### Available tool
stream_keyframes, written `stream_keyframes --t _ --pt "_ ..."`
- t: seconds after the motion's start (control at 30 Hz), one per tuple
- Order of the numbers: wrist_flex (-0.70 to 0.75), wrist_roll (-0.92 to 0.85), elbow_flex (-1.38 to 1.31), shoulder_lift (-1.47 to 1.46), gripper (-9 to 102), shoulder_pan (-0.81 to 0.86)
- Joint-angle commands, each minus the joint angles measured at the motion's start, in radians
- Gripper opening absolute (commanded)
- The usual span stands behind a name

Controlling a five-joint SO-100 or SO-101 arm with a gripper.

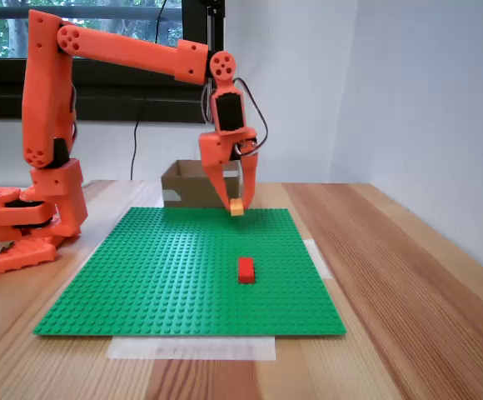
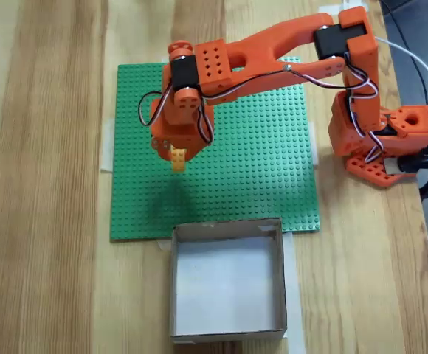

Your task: Pick the yellow lego block and put it in the box.

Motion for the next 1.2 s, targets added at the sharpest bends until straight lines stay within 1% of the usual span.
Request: stream_keyframes --t 0.0,0.7,0.93,1.03,1.07,1.17 --pt "0.0 -0.006 0.003 0.084 -1 0.005" --pt "0.055 -0.037 0.005 0.287 0 -0.054" --pt "0.089 -0.029 -0.008 0.314 -1 -0.117" --pt "0.092 -0.029 -0.009 0.339 1 -0.15" --pt "0.103 -0.031 -0.011 0.367 2 -0.192" --pt "0.132 -0.029 -0.026 0.379 2 -0.245"
